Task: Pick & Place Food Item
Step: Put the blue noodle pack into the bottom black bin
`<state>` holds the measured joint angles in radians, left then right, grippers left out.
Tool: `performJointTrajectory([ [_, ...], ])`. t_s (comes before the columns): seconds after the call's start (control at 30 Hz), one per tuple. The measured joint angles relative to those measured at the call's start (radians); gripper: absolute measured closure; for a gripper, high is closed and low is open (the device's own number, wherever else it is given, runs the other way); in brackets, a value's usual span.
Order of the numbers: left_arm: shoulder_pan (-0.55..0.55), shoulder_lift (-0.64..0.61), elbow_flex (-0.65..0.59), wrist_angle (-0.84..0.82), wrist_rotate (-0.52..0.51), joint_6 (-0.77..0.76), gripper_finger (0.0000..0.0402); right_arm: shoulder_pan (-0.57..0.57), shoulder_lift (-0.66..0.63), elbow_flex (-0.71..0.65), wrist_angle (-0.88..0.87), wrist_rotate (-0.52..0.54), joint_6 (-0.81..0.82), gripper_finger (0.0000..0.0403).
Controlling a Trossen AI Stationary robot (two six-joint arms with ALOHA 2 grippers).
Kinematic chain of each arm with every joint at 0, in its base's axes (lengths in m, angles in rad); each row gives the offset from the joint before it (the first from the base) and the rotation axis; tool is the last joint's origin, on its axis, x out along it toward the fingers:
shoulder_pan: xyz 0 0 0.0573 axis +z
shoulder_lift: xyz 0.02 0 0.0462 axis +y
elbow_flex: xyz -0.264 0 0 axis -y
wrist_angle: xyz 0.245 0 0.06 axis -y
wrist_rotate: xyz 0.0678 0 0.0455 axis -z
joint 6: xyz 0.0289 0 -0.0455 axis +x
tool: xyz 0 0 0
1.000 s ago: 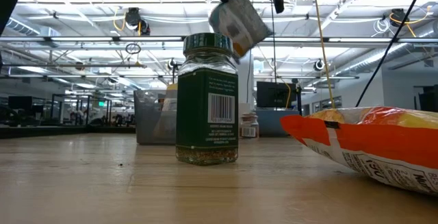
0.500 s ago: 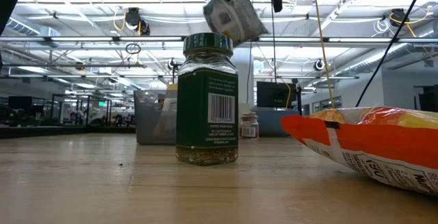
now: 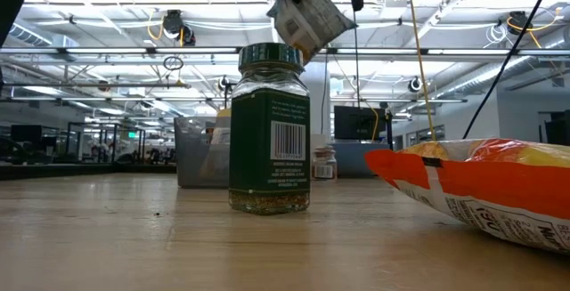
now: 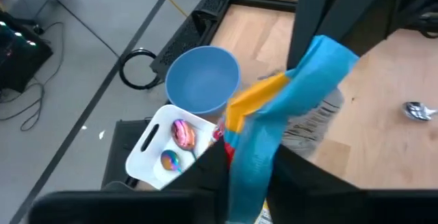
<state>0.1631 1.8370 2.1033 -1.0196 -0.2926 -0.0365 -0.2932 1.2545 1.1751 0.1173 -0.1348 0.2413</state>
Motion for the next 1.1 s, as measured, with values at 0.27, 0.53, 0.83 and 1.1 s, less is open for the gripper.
performJointTrajectory([
  [0.27,0.0,0.0,0.0,0.026,0.037,0.005,0.0389,0.0,0.0,0.0,0.0,-0.02,0.0,0.0403],
  [0.53,0.0,0.0,0.0,0.027,0.15,0.034,0.0396,0.0,0.0,0.0,-0.002,-0.029,0.0,0.0403],
  [0.83,0.007,-0.034,0.0,-0.107,0.163,0.054,0.0397,-0.022,-0.003,0.0,-0.029,-0.148,0.027,0.0323],
  [1.1,-0.003,-0.098,0.001,-0.314,0.215,-0.008,0.0399,-0.048,-0.023,0.002,-0.117,-0.185,0.074,0.0203],
])
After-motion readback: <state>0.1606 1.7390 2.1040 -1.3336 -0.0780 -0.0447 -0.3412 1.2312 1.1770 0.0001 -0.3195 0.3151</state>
